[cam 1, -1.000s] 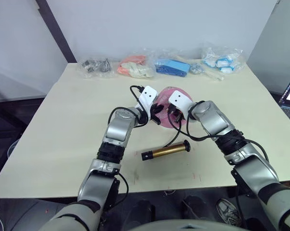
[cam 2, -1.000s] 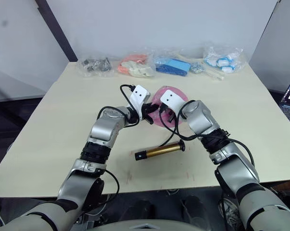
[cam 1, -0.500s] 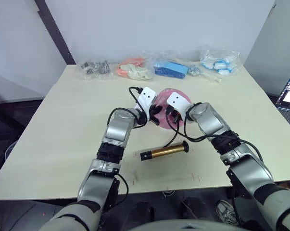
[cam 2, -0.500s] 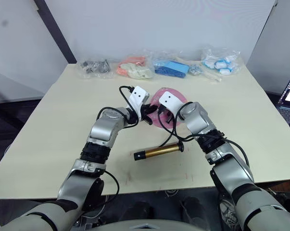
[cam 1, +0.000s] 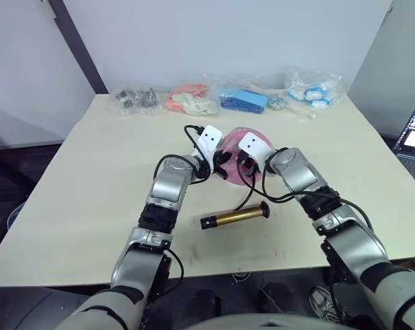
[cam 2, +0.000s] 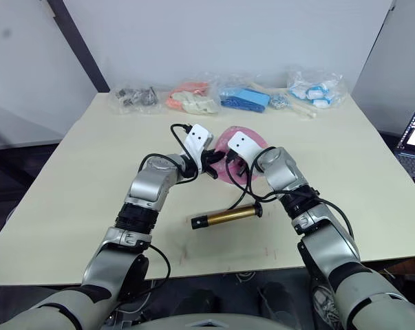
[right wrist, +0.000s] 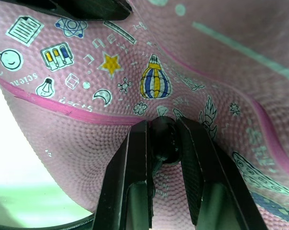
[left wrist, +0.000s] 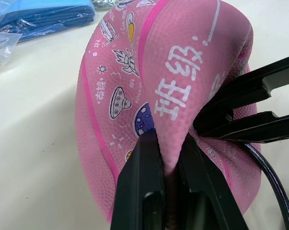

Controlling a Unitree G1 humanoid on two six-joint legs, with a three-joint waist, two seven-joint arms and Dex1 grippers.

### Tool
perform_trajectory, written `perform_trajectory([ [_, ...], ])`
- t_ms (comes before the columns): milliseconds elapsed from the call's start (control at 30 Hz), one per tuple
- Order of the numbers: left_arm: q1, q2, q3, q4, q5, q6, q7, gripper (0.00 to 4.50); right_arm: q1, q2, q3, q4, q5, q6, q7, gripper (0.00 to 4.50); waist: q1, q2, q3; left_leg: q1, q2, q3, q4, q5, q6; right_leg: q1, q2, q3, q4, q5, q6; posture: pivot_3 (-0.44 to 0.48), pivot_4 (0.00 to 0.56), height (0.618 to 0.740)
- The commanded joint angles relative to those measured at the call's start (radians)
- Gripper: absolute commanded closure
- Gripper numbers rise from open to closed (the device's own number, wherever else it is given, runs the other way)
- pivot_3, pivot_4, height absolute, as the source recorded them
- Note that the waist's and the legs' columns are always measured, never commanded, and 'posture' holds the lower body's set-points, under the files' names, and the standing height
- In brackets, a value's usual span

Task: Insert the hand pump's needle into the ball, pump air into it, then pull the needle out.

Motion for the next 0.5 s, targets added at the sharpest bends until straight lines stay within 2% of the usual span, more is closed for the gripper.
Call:
perform_trajectory([
  [33,0.004,-0.046,-0.061,0.003,-0.033,0.005,-0.04,4.5,0.095,0.018,0.05,0.223,-0.022,0.045,-0.011,4.23,0.0,0.0,0.0,0.002,0.0,0.0,-0.001,0.0,0.0,0.002,0.0,0.0,-0.001,0.0,0.0,0.0,0.15,0.74],
  [100,0.004,-0.045,-0.061,0.003,-0.033,0.004,-0.04,4.5,0.094,0.022,0.04,0.22,-0.02,0.031,-0.018,4.23,-0.001,0.0,0.0,0.011,0.0,-0.001,-0.005,-0.001,-0.002,0.01,-0.001,0.0,-0.003,-0.005,0.007,0.0,0.15,0.74],
  [233,0.002,-0.043,-0.059,0.005,-0.032,0.002,-0.039,4.5,0.106,0.017,0.007,0.142,-0.002,0.0,-0.026,4.23,0.0,0.0,0.0,0.011,0.0,-0.002,-0.006,-0.001,-0.002,0.011,-0.001,0.0,-0.003,-0.006,0.008,0.0,0.15,0.74],
  [467,-0.001,-0.038,-0.054,0.006,-0.029,-0.005,-0.035,4.5,0.194,-0.057,-0.043,-0.244,0.028,0.033,0.01,4.23,0.008,0.004,0.014,0.007,-0.001,-0.006,-0.006,-0.001,-0.003,0.01,-0.001,-0.002,-0.006,-0.006,0.009,0.0,0.15,0.74],
  [500,0.001,-0.038,-0.055,0.006,-0.028,-0.007,-0.036,4.5,0.204,-0.061,-0.056,-0.292,0.039,0.029,0.01,4.23,0.014,0.01,0.021,0.006,-0.001,-0.007,-0.006,-0.001,-0.003,0.01,-0.001,-0.003,-0.007,-0.006,0.009,0.0,0.15,0.74],
])
